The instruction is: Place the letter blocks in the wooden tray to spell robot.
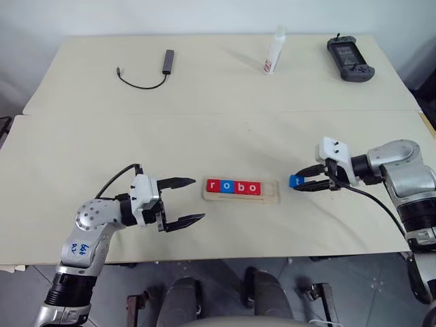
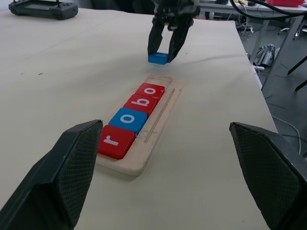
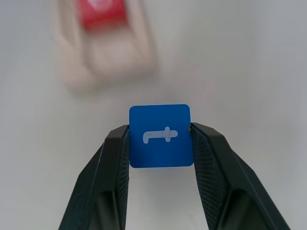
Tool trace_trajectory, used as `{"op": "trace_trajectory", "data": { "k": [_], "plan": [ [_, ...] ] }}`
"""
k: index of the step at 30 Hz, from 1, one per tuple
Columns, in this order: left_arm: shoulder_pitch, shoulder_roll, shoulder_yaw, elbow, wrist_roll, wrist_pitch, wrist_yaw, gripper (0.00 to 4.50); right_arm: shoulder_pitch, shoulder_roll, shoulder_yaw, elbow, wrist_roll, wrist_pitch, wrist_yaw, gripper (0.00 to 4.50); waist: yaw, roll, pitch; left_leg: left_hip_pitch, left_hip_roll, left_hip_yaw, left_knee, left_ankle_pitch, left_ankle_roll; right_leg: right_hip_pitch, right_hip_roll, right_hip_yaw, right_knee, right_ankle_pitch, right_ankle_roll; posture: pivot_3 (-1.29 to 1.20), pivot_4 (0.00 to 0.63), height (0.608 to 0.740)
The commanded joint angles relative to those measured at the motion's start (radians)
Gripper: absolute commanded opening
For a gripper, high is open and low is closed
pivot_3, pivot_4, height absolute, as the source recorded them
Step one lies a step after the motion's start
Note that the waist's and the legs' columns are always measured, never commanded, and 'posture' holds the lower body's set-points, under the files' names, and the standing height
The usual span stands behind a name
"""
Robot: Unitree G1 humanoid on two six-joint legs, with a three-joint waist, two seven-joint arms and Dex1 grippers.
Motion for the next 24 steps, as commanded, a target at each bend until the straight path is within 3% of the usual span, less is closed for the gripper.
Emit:
{"op": "trace_trajectory", "data": {
  "k": [1, 15, 22, 24],
  "plan": [
    [0.011, -0.003, 0.001, -0.034, -0.013, -0.005, 0.004, 4.5, 0.018, 0.005, -0.014, -0.131, 0.042, 0.075, -0.006, 1.46, 0.0, 0.0, 0.0, 0.0, 0.0, 0.0, 0.0, 0.0, 0.0, 0.0, 0.0, 0.0, 0.0, 0.0, 0.0, 0.0, 0.15, 0.74],
    [0.004, -0.009, 0.004, -0.042, -0.007, -0.002, 0.032, 4.5, 0.018, 0.086, 0.06, -0.13, -0.001, 0.067, -0.065, 1.46, 0.002, 0.0, 0.0, -0.001, 0.0, 0.0, 0.001, 0.0, 0.0, 0.0, 0.0, 0.0, 0.0, 0.0, 0.0, 0.0, 0.15, 0.74],
    [0.018, -0.008, 0.005, -0.058, -0.012, 0.002, 0.048, 4.5, 0.017, 0.065, 0.048, -0.131, 0.0, 0.054, -0.068, 3.95, 0.001, 0.0, 0.0, 0.0, 0.0, 0.0, 0.001, 0.0, 0.0, 0.0, 0.0, 0.0, 0.0, 0.0, 0.0, 0.0, 0.15, 0.74],
    [0.019, -0.008, 0.003, -0.06, -0.012, 0.003, 0.051, 4.5, 0.016, 0.058, 0.026, -0.141, 0.014, 0.064, -0.078, 4.47, 0.001, 0.0, 0.0, 0.0, 0.0, 0.0, 0.001, 0.0, 0.0, 0.0, 0.0, 0.0, 0.0, 0.0, 0.0, 0.0, 0.15, 0.74]
  ]
}}
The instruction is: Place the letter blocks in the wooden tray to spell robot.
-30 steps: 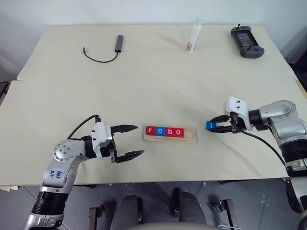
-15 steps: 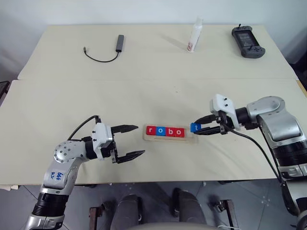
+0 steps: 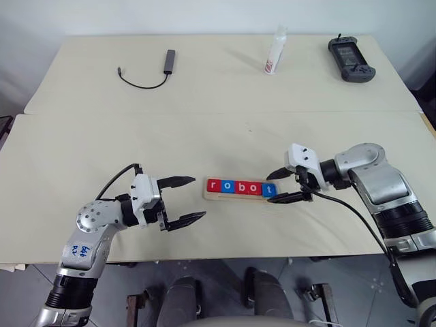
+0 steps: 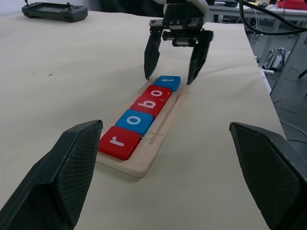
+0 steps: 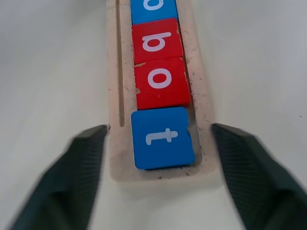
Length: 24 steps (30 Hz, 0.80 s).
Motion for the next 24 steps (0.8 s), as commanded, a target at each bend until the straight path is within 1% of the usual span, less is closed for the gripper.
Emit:
{"op": "trace_trajectory", "data": {
  "k": [1, 4, 9, 10, 13, 17, 22, 23, 24],
  "plan": [
    [0.006, -0.001, 0.003, -0.045, -0.012, 0.0, 0.006, 4.5, -0.004, -0.032, -0.059, -0.033, 0.023, 0.008, -0.01, 4.47, 0.0, 0.0, 0.0, 0.0, 0.0, 0.0, 0.0, 0.0, 0.0, 0.0, 0.0, 0.0, 0.0, 0.0, 0.0, 0.0, 0.15, 0.74],
    [0.009, -0.001, 0.005, -0.048, -0.014, 0.0, 0.008, 4.5, 0.027, -0.064, -0.104, -0.069, 0.043, 0.023, -0.025, 4.47, 0.002, 0.0, 0.0, 0.0, 0.0, 0.0, 0.0, 0.0, 0.0, 0.0, 0.0, 0.0, 0.0, 0.0, 0.0, 0.0, 0.15, 0.74],
    [0.021, 0.004, 0.015, -0.05, -0.021, 0.003, 0.005, 4.5, 0.155, -0.108, -0.202, -0.182, 0.105, 0.044, -0.052, 4.47, 0.003, 0.0, 0.0, 0.0, 0.0, 0.0, 0.0, 0.0, 0.0, 0.0, 0.0, 0.0, 0.0, 0.0, 0.0, 0.0, 0.15, 0.74],
    [0.023, 0.006, 0.015, -0.048, -0.023, 0.006, 0.002, 4.5, 0.192, -0.111, -0.219, -0.216, 0.129, 0.066, -0.053, 4.3, 0.002, 0.0, 0.0, 0.0, 0.0, 0.0, 0.0, 0.0, 0.0, 0.0, 0.0, 0.0, 0.0, 0.0, 0.0, 0.0, 0.15, 0.74],
    [0.023, 0.006, 0.01, -0.048, -0.027, 0.017, -0.003, 4.5, 0.264, -0.1, -0.23, -0.284, 0.151, 0.083, -0.079, 3.56, 0.002, 0.0, 0.0, 0.0, 0.0, 0.0, 0.0, 0.0, 0.0, 0.0, 0.0, 0.0, 0.0, 0.0, 0.0, 0.0, 0.15, 0.74],
    [0.013, 0.006, 0.002, -0.053, -0.03, 0.031, -0.005, 4.5, 0.29, -0.073, -0.193, -0.317, 0.144, 0.087, -0.118, 2.08, 0.0, 0.0, 0.0, 0.001, 0.0, 0.0, 0.0, 0.0, 0.0, 0.0, 0.0, 0.001, 0.001, 0.0, 0.0, 0.0, 0.15, 0.74],
    [0.01, 0.011, 0.006, -0.057, -0.032, 0.039, -0.007, 4.5, 0.291, -0.05, -0.149, -0.299, 0.115, 0.065, -0.15, 0.32, 0.002, 0.0, 0.0, 0.001, 0.0, 0.0, 0.001, 0.0, 0.0, 0.0, 0.0, 0.001, 0.001, 0.0, 0.0, 0.0, 0.15, 0.74],
    [0.01, 0.012, 0.007, -0.058, -0.032, 0.04, -0.008, 4.5, 0.284, -0.045, -0.14, -0.282, 0.101, 0.048, -0.158, 0.03, 0.003, 0.0, 0.0, 0.001, 0.0, 0.0, 0.001, 0.0, 0.0, 0.0, 0.0, 0.001, 0.001, 0.0, 0.0, 0.0, 0.15, 0.74],
    [0.012, 0.013, 0.01, -0.06, -0.032, 0.041, -0.006, 4.5, 0.272, -0.04, -0.132, -0.264, 0.086, 0.038, -0.17, 0.03, 0.003, 0.0, 0.0, 0.0, 0.0, 0.0, 0.001, 0.0, 0.0, 0.0, 0.0, 0.001, 0.001, 0.0, 0.0, 0.0, 0.15, 0.74]
  ]
}}
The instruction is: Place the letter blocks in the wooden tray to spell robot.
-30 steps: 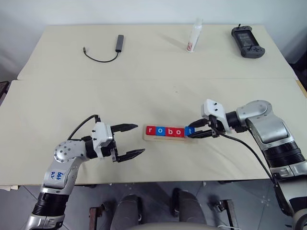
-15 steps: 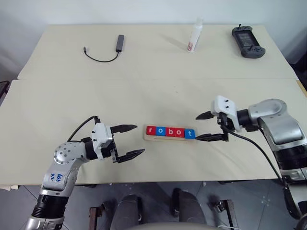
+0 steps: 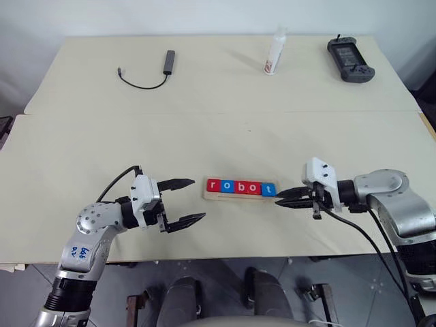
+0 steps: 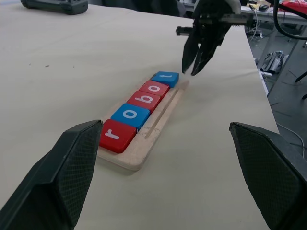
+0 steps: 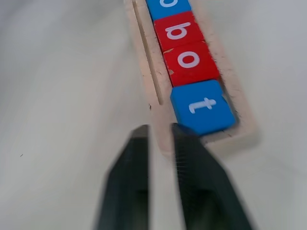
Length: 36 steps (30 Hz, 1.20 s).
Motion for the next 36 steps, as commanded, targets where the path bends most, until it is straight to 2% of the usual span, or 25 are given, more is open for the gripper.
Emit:
{"op": "trace_trajectory", "data": {
  "k": [1, 18, 36],
  "plan": [
    [-0.001, 0.009, 0.012, -0.051, -0.02, 0.0, -0.001, 4.5, -0.031, 0.009, 0.017, 0.034, -0.039, -0.045, -0.032, 0.03, 0.0, 0.0, 0.0, 0.0, 0.0, 0.0, 0.0, 0.0, 0.0, 0.0, 0.0, 0.0, 0.0, 0.0, 0.0, 0.0, 0.15, 0.74],
    [0.006, 0.002, 0.019, -0.059, -0.015, -0.003, 0.023, 4.5, -0.09, 0.002, 0.011, 0.042, 0.003, 0.013, -0.006, 0.03, -0.001, 0.0, 0.0, 0.0, 0.0, 0.0, 0.0, 0.0, 0.0, 0.0, 0.0, 0.0, 0.0, 0.0, 0.0, 0.0, 0.15, 0.74],
    [0.003, 0.001, 0.025, -0.058, -0.01, -0.013, 0.039, 4.5, -0.163, 0.087, 0.07, 0.097, -0.047, 0.024, -0.088, 0.03, -0.003, 0.0, 0.0, 0.0, 0.0, 0.0, 0.0, 0.0, 0.0, 0.0, 0.0, 0.0, 0.0, 0.0, 0.0, 0.0, 0.15, 0.74]
  ]
}}
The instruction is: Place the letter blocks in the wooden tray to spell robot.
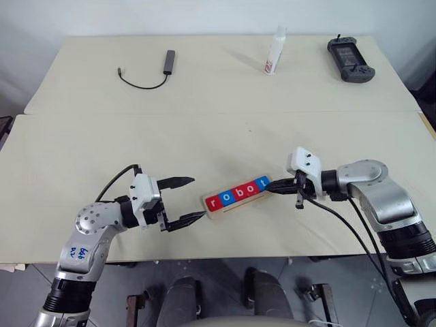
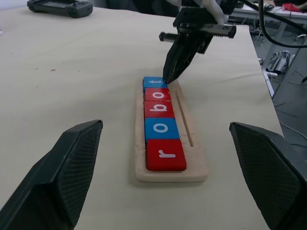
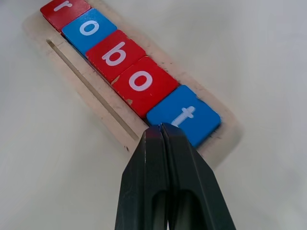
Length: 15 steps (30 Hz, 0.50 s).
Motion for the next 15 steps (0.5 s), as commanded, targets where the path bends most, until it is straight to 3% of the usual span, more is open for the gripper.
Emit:
{"op": "trace_trajectory", "data": {
  "k": [1, 9, 15],
  "plan": [
    [-0.001, 0.0, 0.019, -0.028, -0.009, -0.02, 0.004, 4.5, -0.022, 0.007, 0.001, 0.003, -0.006, -0.011, -0.007, 0.03, 0.002, 0.0, 0.0, 0.0, 0.0, 0.0, 0.0, 0.0, 0.0, 0.0, 0.0, 0.0, 0.0, 0.0, 0.0, 0.0, 0.15, 0.74],
    [0.0, -0.001, 0.02, -0.025, -0.008, -0.03, 0.009, 4.5, -0.079, -0.022, -0.034, 0.01, 0.038, -0.013, 0.067, 0.03, 0.0, 0.0, 0.0, 0.0, 0.0, 0.0, 0.0, 0.0, 0.0, 0.0, 0.0, 0.0, 0.0, 0.0, 0.0, 0.0, 0.15, 0.74],
    [0.017, 0.01, 0.042, -0.025, -0.005, -0.041, 0.017, 4.5, -0.262, 0.073, 0.009, 0.296, -0.05, -0.202, 0.049, 0.03, -0.006, 0.0, 0.0, 0.0, 0.0, 0.0, 0.0, 0.0, 0.0, 0.0, 0.0, 0.0, 0.0, 0.0, 0.0, 0.0, 0.15, 0.74]
  ]
}}
